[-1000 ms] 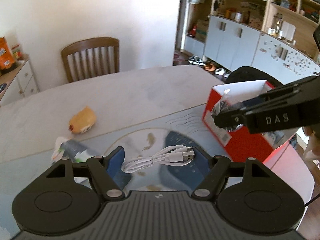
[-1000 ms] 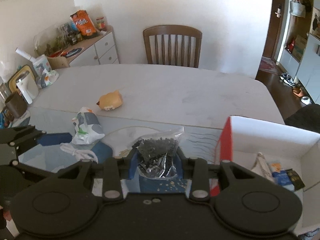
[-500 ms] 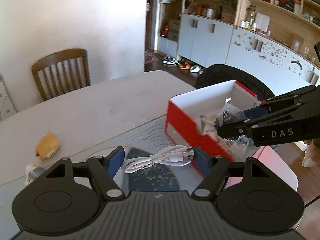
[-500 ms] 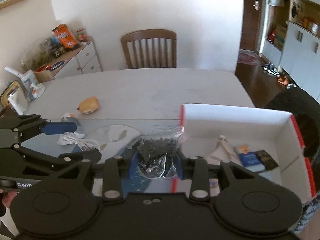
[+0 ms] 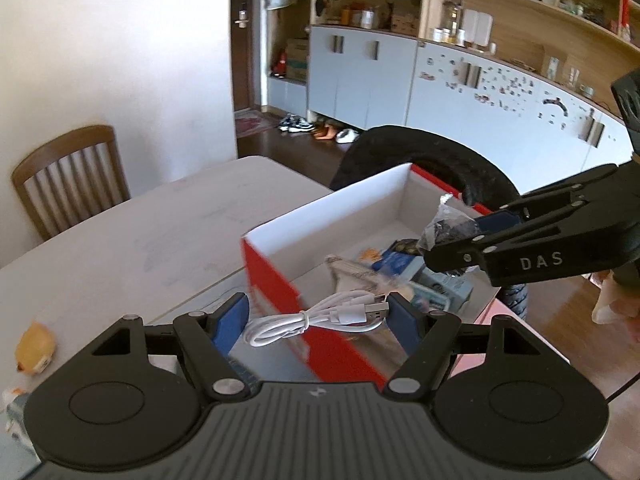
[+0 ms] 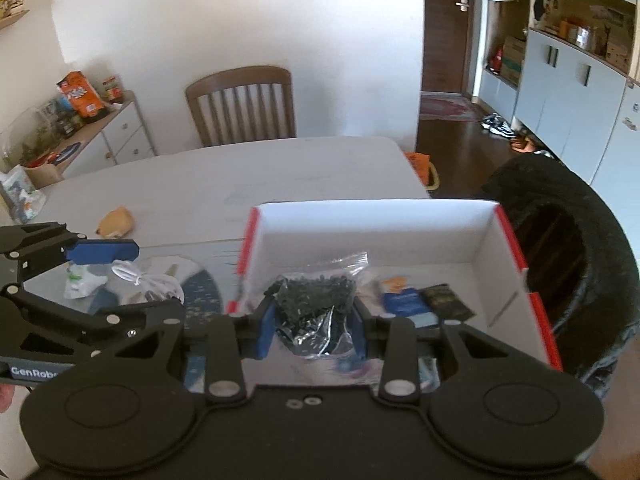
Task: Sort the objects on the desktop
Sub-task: 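Lower the black seed bag into the box and open the right tool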
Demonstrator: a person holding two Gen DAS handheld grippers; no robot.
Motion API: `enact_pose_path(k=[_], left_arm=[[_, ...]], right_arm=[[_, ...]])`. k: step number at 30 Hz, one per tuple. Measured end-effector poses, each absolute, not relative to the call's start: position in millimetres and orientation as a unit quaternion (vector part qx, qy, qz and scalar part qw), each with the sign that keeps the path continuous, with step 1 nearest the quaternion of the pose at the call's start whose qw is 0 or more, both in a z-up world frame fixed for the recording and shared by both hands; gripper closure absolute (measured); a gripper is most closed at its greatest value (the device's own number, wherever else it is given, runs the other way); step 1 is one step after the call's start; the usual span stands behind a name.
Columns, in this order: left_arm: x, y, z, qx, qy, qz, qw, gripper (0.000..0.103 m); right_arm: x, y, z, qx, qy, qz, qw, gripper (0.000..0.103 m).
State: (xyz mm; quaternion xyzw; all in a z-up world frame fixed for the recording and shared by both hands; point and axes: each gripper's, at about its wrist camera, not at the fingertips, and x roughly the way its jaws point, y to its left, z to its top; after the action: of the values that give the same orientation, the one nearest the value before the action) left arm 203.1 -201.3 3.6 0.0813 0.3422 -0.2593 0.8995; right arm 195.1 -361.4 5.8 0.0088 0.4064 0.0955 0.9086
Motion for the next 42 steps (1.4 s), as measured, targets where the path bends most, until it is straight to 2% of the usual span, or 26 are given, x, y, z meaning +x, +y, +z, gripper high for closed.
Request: enact_pose_path(k=[15,42], left_arm=[[234.5,-270.0,-15.5,0.124,0.345,-0.277,0.888,0.028],[303.0,-315.1,-68.8,0.167,0.409,-0.222,0.869,0.028]], right_arm=[[227.7,-415.7,-19.2,0.004,0.422,0.066,0.904,0.067],[310.8,-434.9,-82.8,-0.018,0.469,0.048,0.882,0.067]])
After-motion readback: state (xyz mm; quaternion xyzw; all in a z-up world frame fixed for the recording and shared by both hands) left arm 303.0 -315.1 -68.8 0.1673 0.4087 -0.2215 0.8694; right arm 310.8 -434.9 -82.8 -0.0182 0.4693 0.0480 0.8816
